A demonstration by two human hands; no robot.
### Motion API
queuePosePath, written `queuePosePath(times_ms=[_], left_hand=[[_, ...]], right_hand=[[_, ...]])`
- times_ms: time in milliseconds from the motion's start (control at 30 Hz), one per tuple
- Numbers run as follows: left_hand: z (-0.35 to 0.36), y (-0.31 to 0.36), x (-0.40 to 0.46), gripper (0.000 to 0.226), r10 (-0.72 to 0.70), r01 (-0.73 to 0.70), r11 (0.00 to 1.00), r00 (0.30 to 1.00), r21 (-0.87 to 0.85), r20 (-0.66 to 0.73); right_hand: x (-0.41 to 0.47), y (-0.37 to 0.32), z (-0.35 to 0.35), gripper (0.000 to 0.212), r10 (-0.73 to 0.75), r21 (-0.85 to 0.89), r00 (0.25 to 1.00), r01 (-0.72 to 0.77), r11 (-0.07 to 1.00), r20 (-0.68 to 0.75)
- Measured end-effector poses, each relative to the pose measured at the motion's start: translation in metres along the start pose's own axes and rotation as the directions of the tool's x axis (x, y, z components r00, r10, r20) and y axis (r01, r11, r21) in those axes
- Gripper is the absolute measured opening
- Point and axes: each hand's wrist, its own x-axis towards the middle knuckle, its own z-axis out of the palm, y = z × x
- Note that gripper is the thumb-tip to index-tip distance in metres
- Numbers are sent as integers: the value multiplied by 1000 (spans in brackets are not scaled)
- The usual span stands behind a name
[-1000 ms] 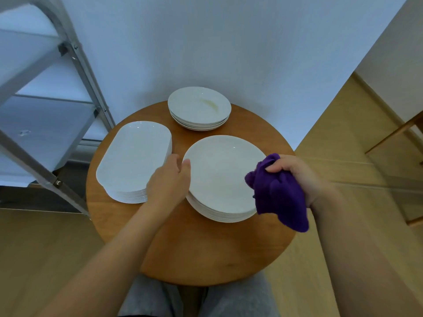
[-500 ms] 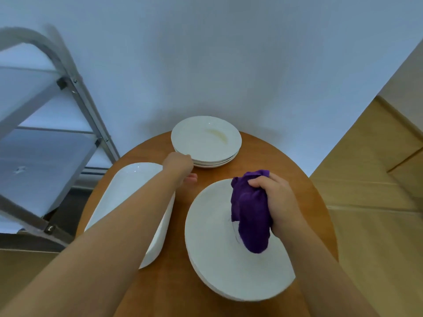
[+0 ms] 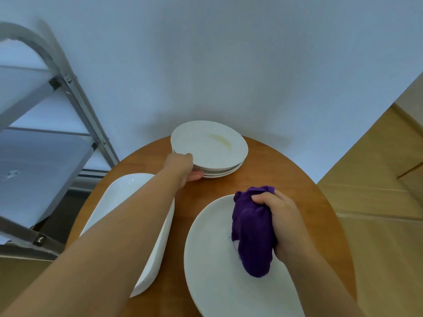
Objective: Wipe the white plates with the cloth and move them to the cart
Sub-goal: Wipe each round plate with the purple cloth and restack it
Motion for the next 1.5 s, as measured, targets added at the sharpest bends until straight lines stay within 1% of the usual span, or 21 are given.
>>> queuePosePath(times_ms=[100, 167, 300, 400, 467, 567, 733, 833, 900, 967, 1000, 1067, 1100, 1200, 1267, 1300, 1333, 1400, 1433, 1467, 1500], left_hand=[[-7, -1, -7, 39, 47, -47, 987, 999, -155, -5], [-12, -3, -16, 34, 83, -83, 980, 997, -183, -10], [-20, -12, -49, 21, 113, -105, 964, 993, -242, 19], [-29, -16, -87, 5, 179, -152, 943, 981, -296, 68], [-37, -22, -115, 8, 219, -181, 935, 971, -307, 95], [-52, -37, -158, 12, 268, -238, 946, 957, -221, 116], [-73, -78, -227, 16, 311, -271, 935, 936, -228, 162], [-88, -104, -254, 20, 332, -311, 940, 927, -140, 174], [-104, -116, -261, 32, 280, -249, 954, 940, -167, 194], [-119, -123, -265, 51, 176, -73, 948, 932, -310, 317], [-125, -125, -268, 53, 135, 34, 921, 906, -389, 400], [-132, -127, -273, 42, 98, 197, 845, 857, -497, 507], [-134, -128, -275, 36, 99, 231, 812, 851, -537, 516], [-135, -134, -285, 25, 119, 225, 756, 876, -615, 467], [-135, -146, -291, 14, 173, 161, 720, 900, -675, 400], [-134, -154, -292, 15, 195, 133, 706, 908, -696, 371], [-133, -160, -293, 21, 209, 107, 696, 916, -710, 343], [-129, -169, -296, 38, 231, 61, 683, 927, -728, 295], [-126, -172, -297, 43, 243, 49, 675, 927, -736, 285], [-122, -176, -298, 42, 250, 47, 661, 927, -749, 279], [-118, -179, -299, 38, 253, 50, 646, 928, -762, 275]], right_hand=[[-6, 3, -1, 6, 38, 67, 998, -34, 997, -45], [-13, 3, -2, 7, 61, 112, 997, -55, 992, -49], [-30, 2, -1, 28, 86, 125, 993, -76, 989, -78], [-46, 0, 0, 44, 64, 143, 992, -48, 989, -110], [-58, -2, 0, 50, 44, 165, 993, -25, 986, -112], [-79, -5, 2, 43, 22, 191, 996, -6, 981, -82], [-121, 6, -6, 11, 54, 188, 995, -38, 981, -79], [-149, 19, -19, 10, 115, 187, 992, -102, 977, -60], [-166, 28, -30, 16, 116, 160, 992, -106, 981, -52], [-181, 36, -39, 19, 106, 129, 994, -101, 986, -26], [-187, 39, -44, 18, 105, 117, 994, -104, 988, -4], [-198, 43, -50, 16, 118, 95, 992, -122, 988, 47], [-203, 44, -51, 16, 129, 78, 989, -134, 988, 74], [-214, 47, -50, 25, 149, 24, 983, -152, 988, 110], [-219, 48, -51, 17, 91, 33, 995, -92, 995, 34], [-221, 47, -52, 12, 13, 32, 998, -11, 999, -65], [-223, 44, -54, 8, -88, 31, 980, 96, 995, -180], [-232, 27, -54, 14, -318, 79, 884, 364, 928, -343], [-236, 17, -52, 14, -420, 81, 832, 476, 876, -362], [-239, 9, -48, 9, -512, 22, 796, 547, 837, -323], [-239, 2, -43, 7, -576, -98, 786, 570, 816, -226]])
